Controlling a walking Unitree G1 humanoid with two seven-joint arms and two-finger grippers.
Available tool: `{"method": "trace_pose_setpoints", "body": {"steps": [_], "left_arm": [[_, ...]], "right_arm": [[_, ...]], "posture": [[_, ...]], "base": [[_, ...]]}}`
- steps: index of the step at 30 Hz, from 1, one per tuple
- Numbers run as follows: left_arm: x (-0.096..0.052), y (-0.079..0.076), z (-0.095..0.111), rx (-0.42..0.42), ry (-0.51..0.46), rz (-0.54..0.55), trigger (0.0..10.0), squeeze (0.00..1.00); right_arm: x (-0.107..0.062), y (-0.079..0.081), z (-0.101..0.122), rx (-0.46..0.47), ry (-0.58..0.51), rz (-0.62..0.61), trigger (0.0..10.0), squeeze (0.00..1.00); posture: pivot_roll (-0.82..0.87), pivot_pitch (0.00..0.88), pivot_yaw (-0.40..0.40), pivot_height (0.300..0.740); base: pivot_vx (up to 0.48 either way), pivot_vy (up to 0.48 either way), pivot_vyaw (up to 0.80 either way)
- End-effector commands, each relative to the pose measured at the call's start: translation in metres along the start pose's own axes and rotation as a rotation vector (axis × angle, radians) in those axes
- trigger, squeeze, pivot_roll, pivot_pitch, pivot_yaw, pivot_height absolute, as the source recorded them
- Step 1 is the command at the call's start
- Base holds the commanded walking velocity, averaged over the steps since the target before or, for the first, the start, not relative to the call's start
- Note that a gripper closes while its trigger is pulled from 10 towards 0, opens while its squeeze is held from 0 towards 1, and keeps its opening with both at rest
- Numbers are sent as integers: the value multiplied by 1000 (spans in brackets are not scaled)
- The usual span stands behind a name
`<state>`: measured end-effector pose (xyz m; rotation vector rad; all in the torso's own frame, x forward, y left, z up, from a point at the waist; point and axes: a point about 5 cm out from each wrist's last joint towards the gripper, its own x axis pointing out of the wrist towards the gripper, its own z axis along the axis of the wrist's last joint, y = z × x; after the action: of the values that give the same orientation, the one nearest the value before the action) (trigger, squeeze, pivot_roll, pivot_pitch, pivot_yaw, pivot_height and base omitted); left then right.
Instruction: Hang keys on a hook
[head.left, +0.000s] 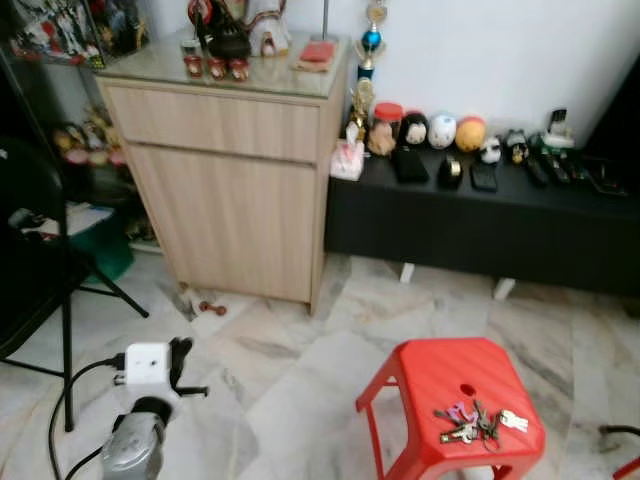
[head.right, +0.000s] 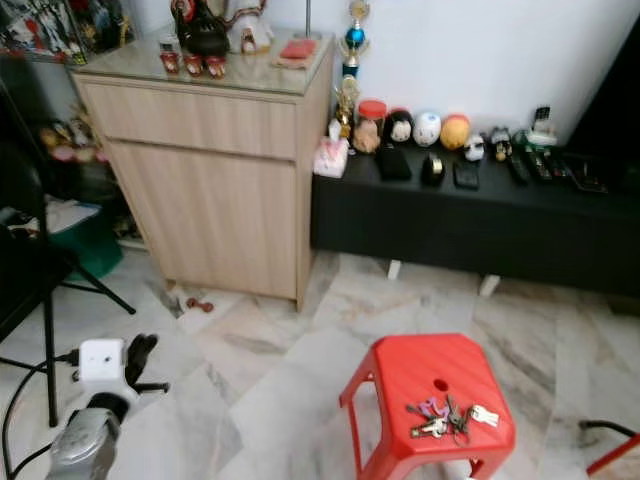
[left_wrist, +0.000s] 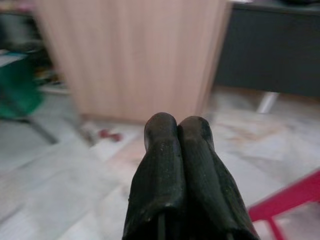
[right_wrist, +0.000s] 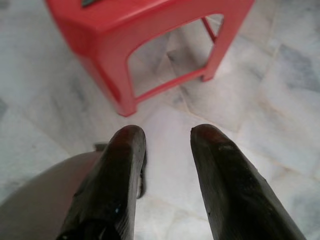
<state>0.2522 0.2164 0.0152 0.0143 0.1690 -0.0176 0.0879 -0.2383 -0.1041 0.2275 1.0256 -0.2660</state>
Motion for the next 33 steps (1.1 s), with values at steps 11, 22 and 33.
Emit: {"method": "trace_pose_setpoints", "body": {"steps": [11, 22, 33], "left_arm": [[-3, 17, 1, 21, 8, 50, 10000, 0], [-4, 17, 2, 27, 8, 66, 10000, 0], [-3, 14, 8, 18, -29, 70, 10000, 0]], "right_arm": [[4, 11, 6, 23, -25, 18, 10000, 0], [4, 11, 9, 28, -42, 16, 10000, 0], [3, 8, 16, 29, -123, 23, 10000, 0]], "posture": [[188, 0, -52, 740], [186, 0, -53, 740], [194, 0, -60, 740]], "base": [[0, 0, 0], [0, -241, 0], [0, -122, 0]]}}
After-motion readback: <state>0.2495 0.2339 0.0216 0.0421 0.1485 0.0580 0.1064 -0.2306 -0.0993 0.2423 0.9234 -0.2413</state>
